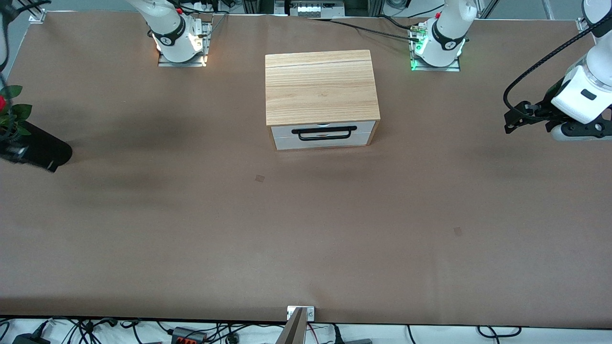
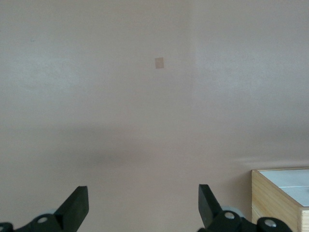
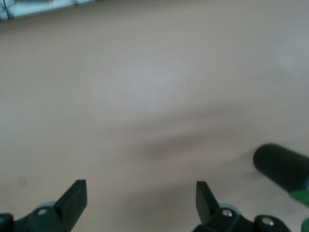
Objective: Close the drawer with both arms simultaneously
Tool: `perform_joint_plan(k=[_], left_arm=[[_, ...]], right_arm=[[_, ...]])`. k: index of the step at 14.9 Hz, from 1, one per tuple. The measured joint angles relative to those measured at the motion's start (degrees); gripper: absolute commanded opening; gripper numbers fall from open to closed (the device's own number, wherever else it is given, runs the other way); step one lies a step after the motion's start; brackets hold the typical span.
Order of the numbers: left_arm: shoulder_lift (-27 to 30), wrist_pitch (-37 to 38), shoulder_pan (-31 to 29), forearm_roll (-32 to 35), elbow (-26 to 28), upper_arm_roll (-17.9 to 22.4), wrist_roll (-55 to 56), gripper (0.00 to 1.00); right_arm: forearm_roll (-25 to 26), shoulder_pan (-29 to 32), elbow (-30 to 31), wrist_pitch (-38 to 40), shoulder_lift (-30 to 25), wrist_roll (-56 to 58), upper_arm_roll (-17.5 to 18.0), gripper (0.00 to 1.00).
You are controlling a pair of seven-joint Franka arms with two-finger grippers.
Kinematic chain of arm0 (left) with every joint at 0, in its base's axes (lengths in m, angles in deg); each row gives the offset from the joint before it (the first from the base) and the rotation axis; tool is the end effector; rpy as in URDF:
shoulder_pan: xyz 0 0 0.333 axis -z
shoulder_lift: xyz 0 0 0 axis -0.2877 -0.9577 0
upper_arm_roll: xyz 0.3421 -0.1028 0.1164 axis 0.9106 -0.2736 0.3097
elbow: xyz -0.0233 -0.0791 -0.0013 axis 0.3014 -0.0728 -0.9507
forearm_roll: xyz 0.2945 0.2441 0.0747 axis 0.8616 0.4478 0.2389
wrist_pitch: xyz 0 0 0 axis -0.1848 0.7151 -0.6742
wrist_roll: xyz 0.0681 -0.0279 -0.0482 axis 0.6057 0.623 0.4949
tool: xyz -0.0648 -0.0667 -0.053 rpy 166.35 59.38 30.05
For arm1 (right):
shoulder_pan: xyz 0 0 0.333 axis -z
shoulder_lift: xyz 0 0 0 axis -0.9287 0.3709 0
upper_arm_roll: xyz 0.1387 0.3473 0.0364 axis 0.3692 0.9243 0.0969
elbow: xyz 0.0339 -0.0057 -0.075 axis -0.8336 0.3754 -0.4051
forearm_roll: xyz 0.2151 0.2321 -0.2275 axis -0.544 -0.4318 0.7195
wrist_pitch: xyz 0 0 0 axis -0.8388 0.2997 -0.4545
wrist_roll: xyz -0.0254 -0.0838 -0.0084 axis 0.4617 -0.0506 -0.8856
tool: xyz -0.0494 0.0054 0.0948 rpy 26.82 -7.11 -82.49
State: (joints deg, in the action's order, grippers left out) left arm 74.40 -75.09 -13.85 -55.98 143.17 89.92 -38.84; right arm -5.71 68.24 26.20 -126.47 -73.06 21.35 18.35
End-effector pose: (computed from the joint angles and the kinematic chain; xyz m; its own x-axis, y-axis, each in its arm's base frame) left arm 0.5432 -0.0158 0.6330 0.9995 0.0323 0.0050 0.0324 -0.9990 -0.0302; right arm 0.6293 -0.0548 0.6252 0.9793 -0.2017 0.0188 -0.2019 -0.9794 0.0085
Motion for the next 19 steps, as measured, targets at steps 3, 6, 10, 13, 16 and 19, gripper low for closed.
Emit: perform_joint_plan(k=[3, 6, 10, 13, 16, 19], left_arm=[[0.04, 0.17, -0.04, 0.00, -0.02, 0.17, -5.07, 1.00], [0.19, 0.31, -0.05, 0.00, -0.19, 0.15, -5.90, 1.00], [0.13, 1.82, -0.02, 0.00, -1.28, 0.05, -5.67, 1.00], [-1.05, 4.50, 0.00, 0.00, -3.78, -0.03, -5.67, 1.00], [-2.46, 6.26, 0.00, 0.00, -5.66, -0.05, -5.68, 1.00], [-2.93, 6.46, 0.06, 0.00, -6.15, -0.10, -5.68, 1.00]], right_arm=[[0.10, 1.03, 8.05, 2.34, -7.11, 5.13, 0.30, 1.00], [0.16, 2.25, 14.38, -1.55, -11.89, 7.75, 0.40, 1.00], [0.47, 2.24, 16.26, -2.31, -12.58, 8.25, 1.16, 1.00], [0.59, 2.39, 16.28, -2.32, -12.58, 8.47, 1.16, 1.00], [0.59, 2.48, 16.30, -2.32, -12.57, 8.56, 1.16, 1.00], [0.59, 2.52, 16.32, -2.32, -12.54, 8.60, 1.16, 1.00]])
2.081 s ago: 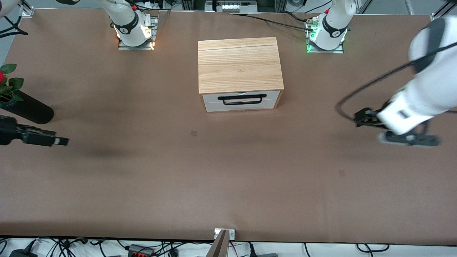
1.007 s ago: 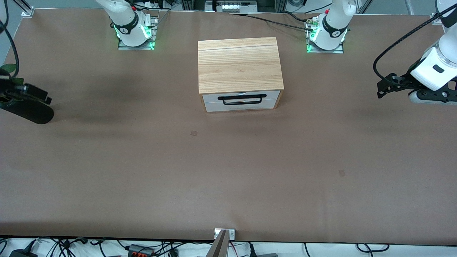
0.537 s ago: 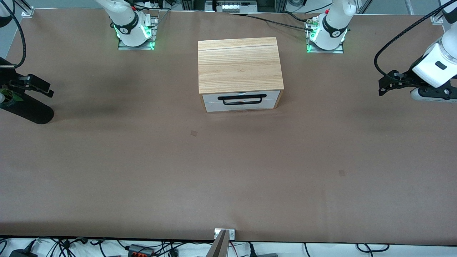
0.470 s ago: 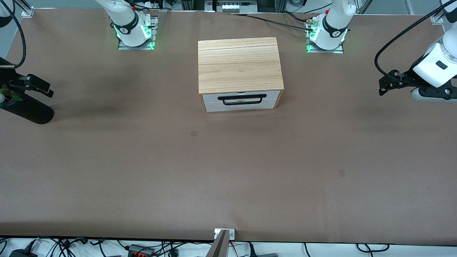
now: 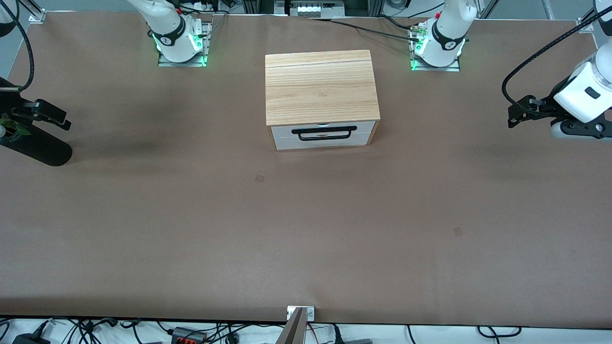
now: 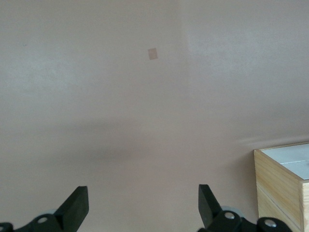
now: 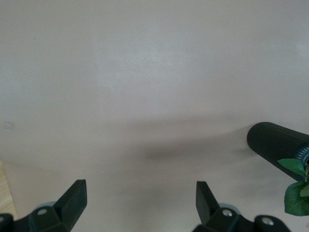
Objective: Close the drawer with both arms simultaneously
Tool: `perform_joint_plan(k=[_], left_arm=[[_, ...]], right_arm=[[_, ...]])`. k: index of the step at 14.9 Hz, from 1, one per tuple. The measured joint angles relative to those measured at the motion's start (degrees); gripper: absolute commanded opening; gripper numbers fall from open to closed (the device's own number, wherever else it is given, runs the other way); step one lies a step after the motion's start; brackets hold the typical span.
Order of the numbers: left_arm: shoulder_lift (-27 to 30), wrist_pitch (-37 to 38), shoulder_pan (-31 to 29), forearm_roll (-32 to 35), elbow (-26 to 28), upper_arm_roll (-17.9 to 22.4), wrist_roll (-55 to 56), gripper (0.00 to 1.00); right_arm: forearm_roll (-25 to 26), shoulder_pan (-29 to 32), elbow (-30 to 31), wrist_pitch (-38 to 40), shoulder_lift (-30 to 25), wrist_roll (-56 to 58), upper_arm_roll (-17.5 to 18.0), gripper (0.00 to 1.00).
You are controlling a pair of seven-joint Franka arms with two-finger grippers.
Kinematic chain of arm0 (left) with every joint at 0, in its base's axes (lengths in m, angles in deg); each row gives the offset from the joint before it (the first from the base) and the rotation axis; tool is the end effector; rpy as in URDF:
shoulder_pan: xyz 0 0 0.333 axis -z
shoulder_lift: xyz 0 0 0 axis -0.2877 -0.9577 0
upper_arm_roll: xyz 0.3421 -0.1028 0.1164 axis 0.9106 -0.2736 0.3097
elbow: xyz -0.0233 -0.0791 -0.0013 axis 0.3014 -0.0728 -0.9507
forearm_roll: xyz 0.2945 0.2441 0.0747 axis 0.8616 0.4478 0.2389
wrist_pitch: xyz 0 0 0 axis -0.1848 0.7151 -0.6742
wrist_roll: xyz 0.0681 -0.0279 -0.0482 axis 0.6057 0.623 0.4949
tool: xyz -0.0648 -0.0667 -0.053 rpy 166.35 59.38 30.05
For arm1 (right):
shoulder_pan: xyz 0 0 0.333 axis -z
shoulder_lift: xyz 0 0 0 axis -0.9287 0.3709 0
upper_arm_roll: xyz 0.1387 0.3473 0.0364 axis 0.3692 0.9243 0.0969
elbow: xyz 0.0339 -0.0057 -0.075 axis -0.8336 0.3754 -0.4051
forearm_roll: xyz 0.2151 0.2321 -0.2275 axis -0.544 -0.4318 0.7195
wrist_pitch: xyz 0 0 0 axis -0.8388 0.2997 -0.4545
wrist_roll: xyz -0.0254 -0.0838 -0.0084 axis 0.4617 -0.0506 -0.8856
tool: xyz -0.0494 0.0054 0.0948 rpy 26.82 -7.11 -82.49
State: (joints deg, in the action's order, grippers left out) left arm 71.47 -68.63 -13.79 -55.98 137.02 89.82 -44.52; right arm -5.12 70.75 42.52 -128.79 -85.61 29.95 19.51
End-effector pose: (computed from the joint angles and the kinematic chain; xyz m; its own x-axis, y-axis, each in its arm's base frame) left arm 0.5541 -0.0176 0.6461 0.9963 -0.0659 -0.0545 -0.0676 -0.9973 -0.0299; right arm 0.5469 -0.0681 0.6221 0.9970 -0.0776 -0.0085 -0.0776 -0.9970 -0.0008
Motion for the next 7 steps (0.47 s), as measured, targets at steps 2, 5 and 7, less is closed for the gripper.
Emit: perform_joint_plan(k=[2, 5, 7], left_arm=[[-0.01, 0.05, 0.11, 0.00, -0.10, -0.03, 0.00, 1.00], [-0.01, 0.15, 0.25, 0.00, -0.23, -0.09, 0.00, 1.00], [-0.01, 0.18, 0.29, 0.00, -0.25, -0.09, 0.01, 1.00]], right_arm=[[0.02, 0.00, 0.00, 0.03, 0.00, 0.11, 0.00, 1.00], [0.22, 0.00, 0.00, 0.63, 0.00, 2.22, 0.00, 1.00], [0.45, 0.01, 0.00, 1.01, 0.00, 6.61, 0.00, 1.00]])
